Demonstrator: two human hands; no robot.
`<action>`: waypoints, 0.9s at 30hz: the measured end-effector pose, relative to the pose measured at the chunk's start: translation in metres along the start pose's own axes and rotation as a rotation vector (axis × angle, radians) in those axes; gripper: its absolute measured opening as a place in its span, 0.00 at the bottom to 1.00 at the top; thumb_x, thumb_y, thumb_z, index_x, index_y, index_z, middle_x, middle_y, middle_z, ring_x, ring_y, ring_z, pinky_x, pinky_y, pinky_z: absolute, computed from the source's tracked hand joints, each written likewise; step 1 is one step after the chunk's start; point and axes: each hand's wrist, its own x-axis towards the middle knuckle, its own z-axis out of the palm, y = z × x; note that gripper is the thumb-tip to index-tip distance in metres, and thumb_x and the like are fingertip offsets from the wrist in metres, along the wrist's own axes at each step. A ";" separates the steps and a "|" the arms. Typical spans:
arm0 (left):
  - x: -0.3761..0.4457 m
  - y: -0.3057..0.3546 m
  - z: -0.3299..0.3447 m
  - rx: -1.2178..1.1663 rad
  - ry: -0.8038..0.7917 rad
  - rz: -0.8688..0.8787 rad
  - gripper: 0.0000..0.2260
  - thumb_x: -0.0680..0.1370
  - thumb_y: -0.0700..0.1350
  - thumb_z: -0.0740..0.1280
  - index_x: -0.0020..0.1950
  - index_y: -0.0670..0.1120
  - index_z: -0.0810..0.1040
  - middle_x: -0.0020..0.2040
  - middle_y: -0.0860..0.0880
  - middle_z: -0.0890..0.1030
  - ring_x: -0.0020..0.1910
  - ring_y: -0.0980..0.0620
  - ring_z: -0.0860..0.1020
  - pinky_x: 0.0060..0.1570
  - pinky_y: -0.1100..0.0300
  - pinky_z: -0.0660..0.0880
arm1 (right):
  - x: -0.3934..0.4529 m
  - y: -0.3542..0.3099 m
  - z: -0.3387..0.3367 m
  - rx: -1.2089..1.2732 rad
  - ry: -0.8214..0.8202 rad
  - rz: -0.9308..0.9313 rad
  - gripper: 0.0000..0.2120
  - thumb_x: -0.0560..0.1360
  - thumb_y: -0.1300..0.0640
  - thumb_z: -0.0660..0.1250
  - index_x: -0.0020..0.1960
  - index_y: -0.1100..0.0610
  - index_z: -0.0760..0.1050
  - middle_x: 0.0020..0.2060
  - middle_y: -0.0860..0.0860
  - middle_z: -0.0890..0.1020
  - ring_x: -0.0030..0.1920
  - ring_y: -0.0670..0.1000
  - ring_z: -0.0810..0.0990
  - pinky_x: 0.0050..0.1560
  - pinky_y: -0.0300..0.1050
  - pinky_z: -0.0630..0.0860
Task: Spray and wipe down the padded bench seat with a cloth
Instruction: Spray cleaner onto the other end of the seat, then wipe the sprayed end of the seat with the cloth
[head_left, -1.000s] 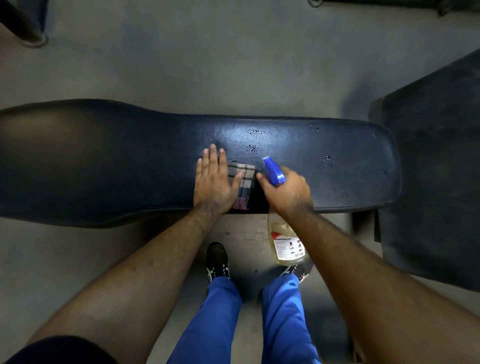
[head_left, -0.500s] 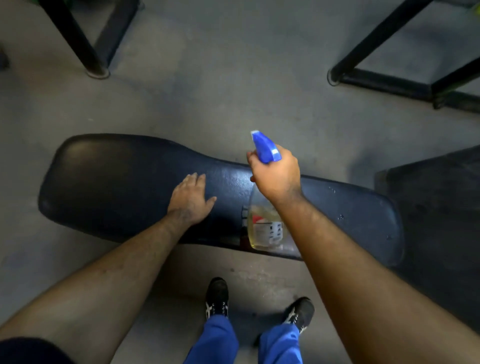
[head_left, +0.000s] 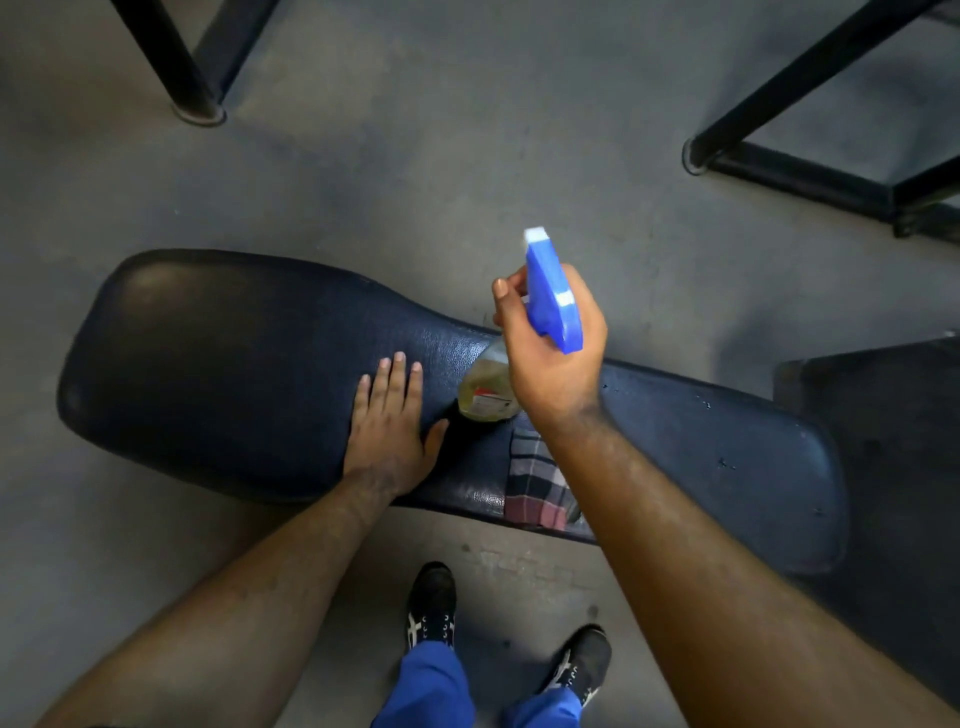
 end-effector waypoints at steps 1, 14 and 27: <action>0.000 0.000 0.001 0.001 0.000 0.001 0.37 0.77 0.63 0.49 0.80 0.42 0.53 0.80 0.40 0.53 0.79 0.43 0.50 0.77 0.43 0.48 | -0.001 0.000 0.000 0.003 -0.002 -0.008 0.07 0.75 0.57 0.70 0.41 0.51 0.73 0.37 0.51 0.77 0.39 0.55 0.77 0.45 0.60 0.76; -0.001 0.001 0.004 0.011 0.034 0.001 0.37 0.77 0.63 0.47 0.80 0.42 0.53 0.80 0.40 0.52 0.79 0.43 0.50 0.77 0.43 0.48 | -0.014 0.007 -0.002 -0.004 -0.040 0.157 0.10 0.70 0.48 0.76 0.46 0.44 0.76 0.41 0.45 0.82 0.43 0.46 0.81 0.50 0.49 0.79; -0.005 0.005 -0.003 -0.022 0.062 0.005 0.35 0.78 0.61 0.51 0.79 0.40 0.57 0.79 0.38 0.55 0.79 0.42 0.52 0.77 0.44 0.48 | -0.038 0.033 -0.030 -0.220 -0.045 0.177 0.35 0.65 0.39 0.76 0.68 0.49 0.70 0.62 0.44 0.76 0.65 0.42 0.73 0.67 0.43 0.71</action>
